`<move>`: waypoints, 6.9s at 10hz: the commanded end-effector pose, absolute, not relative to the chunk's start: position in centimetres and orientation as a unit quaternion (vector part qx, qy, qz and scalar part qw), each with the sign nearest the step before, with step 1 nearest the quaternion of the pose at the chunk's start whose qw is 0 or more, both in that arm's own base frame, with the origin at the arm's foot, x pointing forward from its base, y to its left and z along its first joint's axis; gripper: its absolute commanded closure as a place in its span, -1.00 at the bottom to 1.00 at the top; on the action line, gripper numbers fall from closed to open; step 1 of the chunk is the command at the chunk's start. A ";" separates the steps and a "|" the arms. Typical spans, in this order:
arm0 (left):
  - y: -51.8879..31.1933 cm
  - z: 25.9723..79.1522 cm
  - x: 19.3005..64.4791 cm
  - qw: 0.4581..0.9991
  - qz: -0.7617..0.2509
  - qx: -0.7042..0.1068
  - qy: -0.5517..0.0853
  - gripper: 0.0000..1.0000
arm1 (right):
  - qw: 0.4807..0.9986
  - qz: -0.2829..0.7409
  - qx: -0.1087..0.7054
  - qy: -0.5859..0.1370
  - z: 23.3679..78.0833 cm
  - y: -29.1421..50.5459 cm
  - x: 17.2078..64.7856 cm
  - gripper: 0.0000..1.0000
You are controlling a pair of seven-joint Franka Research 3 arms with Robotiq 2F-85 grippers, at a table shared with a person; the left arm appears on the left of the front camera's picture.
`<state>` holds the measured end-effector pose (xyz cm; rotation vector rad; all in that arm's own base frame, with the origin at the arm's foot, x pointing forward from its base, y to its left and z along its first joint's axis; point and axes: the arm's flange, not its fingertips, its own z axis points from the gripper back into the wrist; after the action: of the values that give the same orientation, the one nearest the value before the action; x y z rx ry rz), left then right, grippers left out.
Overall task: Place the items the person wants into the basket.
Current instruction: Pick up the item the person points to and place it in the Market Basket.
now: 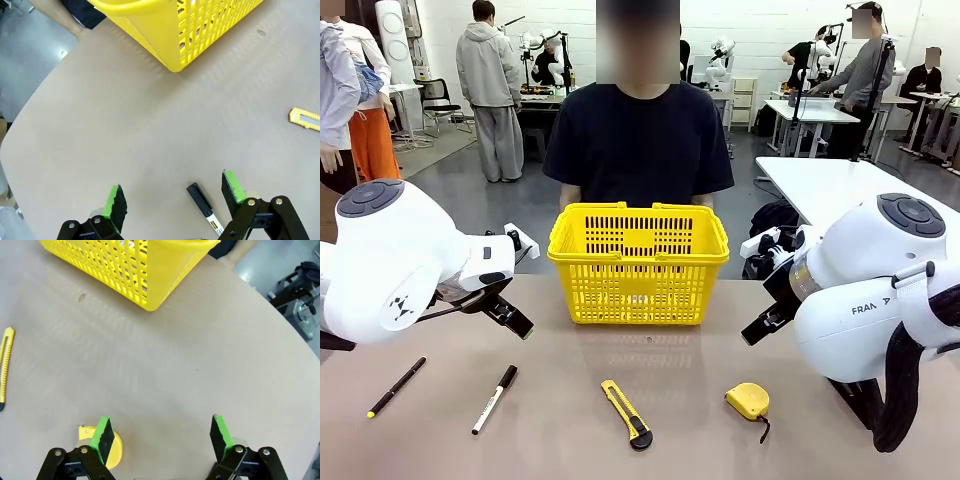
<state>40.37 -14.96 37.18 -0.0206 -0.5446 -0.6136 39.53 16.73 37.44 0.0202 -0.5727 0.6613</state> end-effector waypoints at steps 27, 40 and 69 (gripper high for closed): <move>13.0 70.9 30.4 0.865 -0.397 -0.151 -0.267 -1.00 | 0.858 0.315 0.286 -0.288 63.2 -10.7 25.9 -1.00; 22.0 68.5 25.8 0.842 -0.334 -0.231 -0.355 -1.00 | 0.829 0.305 0.248 -0.399 65.0 -16.8 13.7 -1.00; 10.3 67.4 24.4 0.904 -0.250 -0.017 -0.346 -1.00 | 0.831 0.302 0.251 -0.395 65.5 -17.0 14.1 -1.00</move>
<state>25.73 15.41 69.97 -0.2379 -0.7445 -0.6357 14.12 -16.99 65.58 0.5299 -0.8363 0.6413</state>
